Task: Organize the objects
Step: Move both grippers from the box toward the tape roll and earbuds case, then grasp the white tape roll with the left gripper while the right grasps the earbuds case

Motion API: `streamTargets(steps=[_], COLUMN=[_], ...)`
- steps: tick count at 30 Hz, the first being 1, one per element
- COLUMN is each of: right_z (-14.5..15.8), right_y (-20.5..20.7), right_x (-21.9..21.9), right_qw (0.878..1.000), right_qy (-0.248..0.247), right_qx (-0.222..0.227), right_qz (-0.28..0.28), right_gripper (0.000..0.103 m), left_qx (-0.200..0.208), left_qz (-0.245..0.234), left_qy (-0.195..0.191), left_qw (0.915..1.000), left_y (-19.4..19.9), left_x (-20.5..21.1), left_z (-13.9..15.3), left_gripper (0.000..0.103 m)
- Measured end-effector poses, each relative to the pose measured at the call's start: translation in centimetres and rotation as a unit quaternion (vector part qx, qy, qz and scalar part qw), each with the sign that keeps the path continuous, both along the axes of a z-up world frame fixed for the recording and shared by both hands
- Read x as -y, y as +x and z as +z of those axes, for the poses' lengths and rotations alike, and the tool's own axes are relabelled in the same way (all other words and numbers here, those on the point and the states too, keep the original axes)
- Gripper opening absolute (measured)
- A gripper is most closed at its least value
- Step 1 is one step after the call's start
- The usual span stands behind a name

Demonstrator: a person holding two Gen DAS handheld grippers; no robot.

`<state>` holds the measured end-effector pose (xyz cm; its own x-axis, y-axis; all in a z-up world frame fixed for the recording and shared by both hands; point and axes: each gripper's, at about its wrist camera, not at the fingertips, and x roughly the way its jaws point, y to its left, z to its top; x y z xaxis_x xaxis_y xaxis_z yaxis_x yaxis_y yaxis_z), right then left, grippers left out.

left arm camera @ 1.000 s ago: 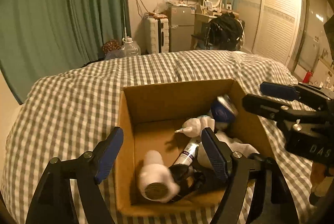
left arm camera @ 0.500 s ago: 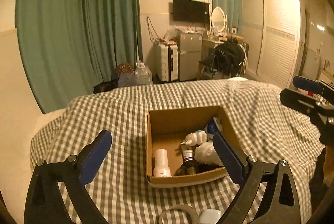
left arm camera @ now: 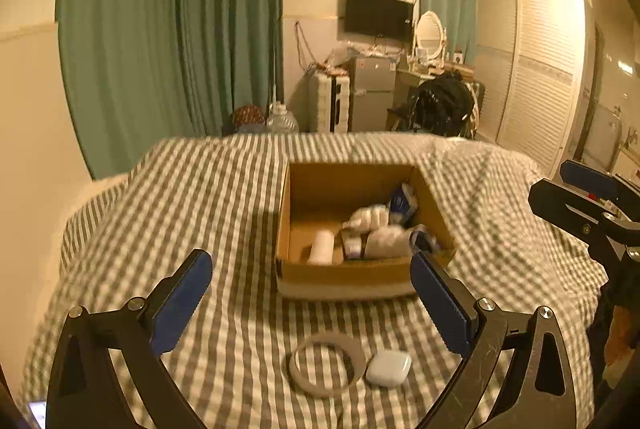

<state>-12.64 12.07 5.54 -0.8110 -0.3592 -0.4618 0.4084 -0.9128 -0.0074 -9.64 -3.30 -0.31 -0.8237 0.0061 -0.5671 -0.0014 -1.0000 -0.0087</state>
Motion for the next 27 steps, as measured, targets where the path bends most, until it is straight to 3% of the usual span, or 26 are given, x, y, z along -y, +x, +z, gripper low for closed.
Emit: streamTargets(steps=[7,15,27], right_z=[-7.0,-14.8,-15.8], right_y=[-0.9,-2.3,-2.4], right_x=[0.3,0.7,-0.1], right_qw=[0.999,0.992,0.989], right_qy=[0.014,0.031,0.014], right_qx=[0.046,0.120,0.142], right_qz=[-0.014,-0.016,-0.027], right_gripper=[0.089,0.089,0.089], left_qx=[0.038,0.113,0.181], left_qz=[0.019,-0.024,-0.020], left_qy=[-0.005,-0.041,-0.083], left_qw=[0.9991,0.9925,0.9799], left_y=[0.6,0.7,-2.3], left_x=[-0.1,-2.0,-3.5], left_z=[-6.3,-12.7,-16.8], left_gripper=[0.102,0.102,0.102])
